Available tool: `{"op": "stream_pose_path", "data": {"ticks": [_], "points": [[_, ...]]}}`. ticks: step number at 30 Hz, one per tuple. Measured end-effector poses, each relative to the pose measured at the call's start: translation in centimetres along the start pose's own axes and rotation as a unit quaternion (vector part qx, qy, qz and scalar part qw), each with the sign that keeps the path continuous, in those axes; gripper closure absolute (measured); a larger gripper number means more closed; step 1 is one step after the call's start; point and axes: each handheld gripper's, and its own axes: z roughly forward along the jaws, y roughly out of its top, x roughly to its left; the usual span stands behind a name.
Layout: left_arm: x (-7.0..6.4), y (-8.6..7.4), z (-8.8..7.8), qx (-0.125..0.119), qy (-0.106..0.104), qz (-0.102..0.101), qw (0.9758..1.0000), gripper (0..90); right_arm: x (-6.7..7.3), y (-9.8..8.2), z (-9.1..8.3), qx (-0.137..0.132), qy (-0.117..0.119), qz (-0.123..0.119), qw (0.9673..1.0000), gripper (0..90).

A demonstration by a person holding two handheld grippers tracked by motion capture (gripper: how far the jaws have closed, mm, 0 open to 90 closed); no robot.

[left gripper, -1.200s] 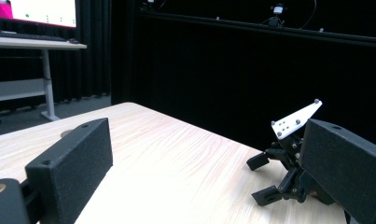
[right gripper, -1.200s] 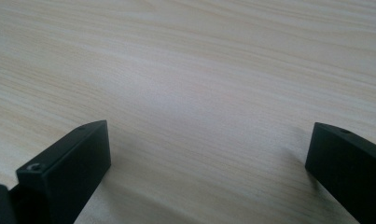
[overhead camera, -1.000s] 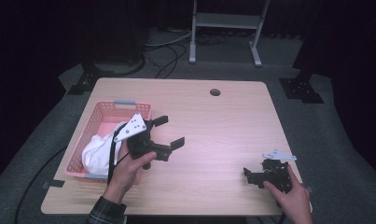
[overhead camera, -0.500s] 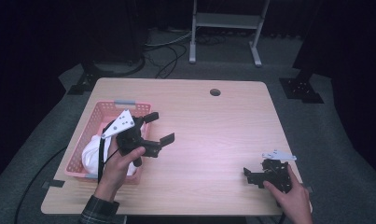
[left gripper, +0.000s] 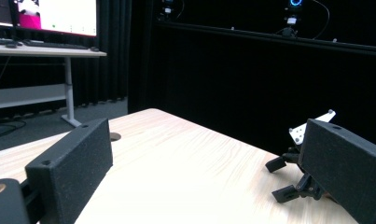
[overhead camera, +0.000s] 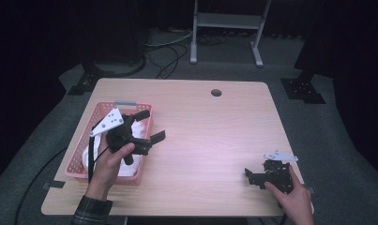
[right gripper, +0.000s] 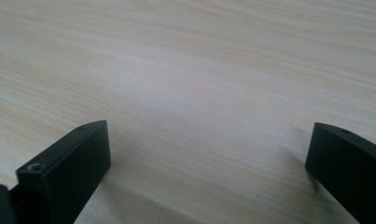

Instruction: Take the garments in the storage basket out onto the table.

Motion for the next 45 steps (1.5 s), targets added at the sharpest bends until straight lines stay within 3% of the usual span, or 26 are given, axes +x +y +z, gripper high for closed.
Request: {"op": "stream_pose_path", "data": {"ticks": [45], "points": [[4.4,0.0,-5.5,0.024,0.053,0.003,0.9983,2.1,0.0,0.0,0.0,0.000,0.000,0.000,1.0000,0.0]]}}
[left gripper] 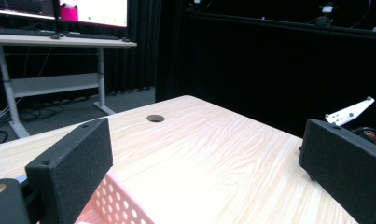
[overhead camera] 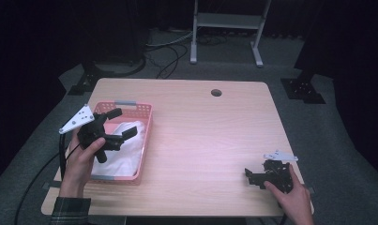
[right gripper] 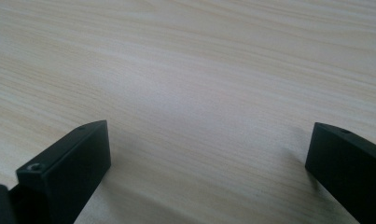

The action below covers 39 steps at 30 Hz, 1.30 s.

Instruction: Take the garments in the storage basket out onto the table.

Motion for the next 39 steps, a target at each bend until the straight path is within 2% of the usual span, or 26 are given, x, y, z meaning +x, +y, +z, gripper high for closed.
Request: {"op": "stream_pose_path", "data": {"ticks": [10,32,39], "points": [[1.2,-0.3,-1.2,0.009,0.019,0.005,0.9998,2.1,0.0,0.0,0.0,0.000,0.000,0.000,1.0000,0.0],[3.0,-0.4,-2.9,0.007,0.047,0.005,0.9989,2.1,0.0,0.0,0.0,0.000,0.000,0.000,1.0000,0.0],[3.7,-0.6,-3.4,0.028,0.057,0.009,0.9979,2.1,0.0,0.0,0.0,0.000,0.000,0.000,1.0000,0.0]]}}
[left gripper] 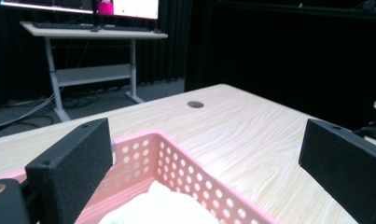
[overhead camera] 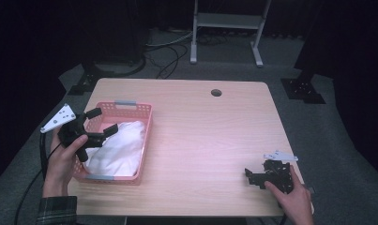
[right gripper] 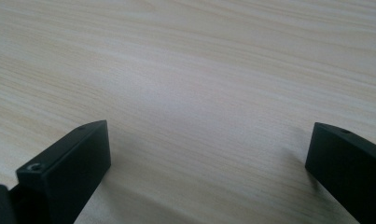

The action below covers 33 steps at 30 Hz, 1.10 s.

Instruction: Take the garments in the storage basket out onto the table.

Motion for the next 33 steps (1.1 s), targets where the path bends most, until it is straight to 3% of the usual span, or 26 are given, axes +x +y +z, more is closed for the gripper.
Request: {"op": "stream_pose_path", "data": {"ticks": [5,15,26,33], "points": [[0.5,-0.2,0.2,0.011,0.010,-0.001,0.9999,2.1,0.0,0.0,0.0,0.000,0.000,0.000,1.0000,0.0],[0.9,-0.6,0.9,0.055,0.015,-0.001,0.9984,2.1,0.0,0.0,0.0,0.000,0.000,0.000,1.0000,0.0],[0.8,-1.5,2.0,0.127,0.014,0.005,0.9917,2.1,0.0,0.0,0.0,0.000,0.000,0.000,1.0000,0.0],[0.7,-1.8,2.3,0.152,0.018,0.007,0.9882,2.1,0.0,0.0,0.0,0.000,0.000,0.000,1.0000,0.0]]}}
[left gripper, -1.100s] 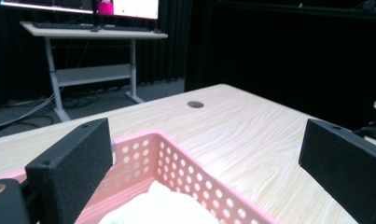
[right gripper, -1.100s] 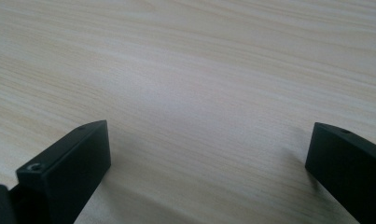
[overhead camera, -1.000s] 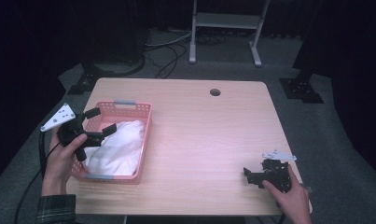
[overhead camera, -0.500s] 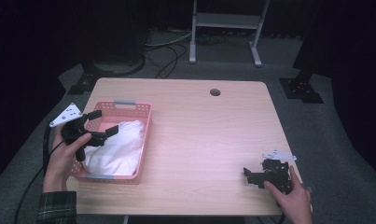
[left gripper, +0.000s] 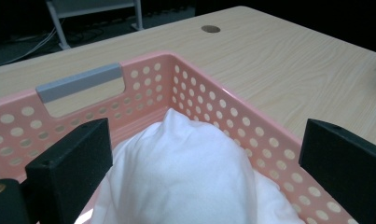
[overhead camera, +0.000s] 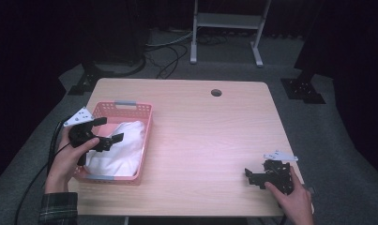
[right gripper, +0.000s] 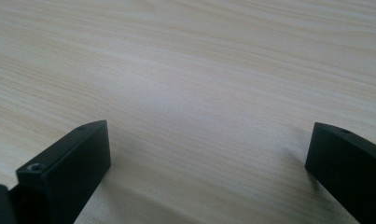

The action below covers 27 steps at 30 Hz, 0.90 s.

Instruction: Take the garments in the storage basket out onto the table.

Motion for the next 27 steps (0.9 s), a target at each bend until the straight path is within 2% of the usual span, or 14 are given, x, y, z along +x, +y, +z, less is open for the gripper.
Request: {"op": "stream_pose_path", "data": {"ticks": [8,11,14,27], "points": [[0.0,-0.3,0.4,0.032,0.002,0.005,0.9995,2.1,0.0,0.0,0.0,0.000,0.000,0.000,1.0000,0.0],[-0.1,-0.3,0.5,0.041,0.012,0.010,0.9991,2.1,0.0,0.0,0.0,0.000,0.000,0.000,1.0000,0.0],[-0.1,-0.4,0.6,0.056,0.009,0.010,0.9984,2.1,0.0,0.0,0.0,0.000,0.000,0.000,1.0000,0.0],[-0.4,-0.8,1.9,0.092,-0.001,0.009,0.9957,2.1,0.0,0.0,0.0,0.000,0.000,0.000,1.0000,0.0]]}}
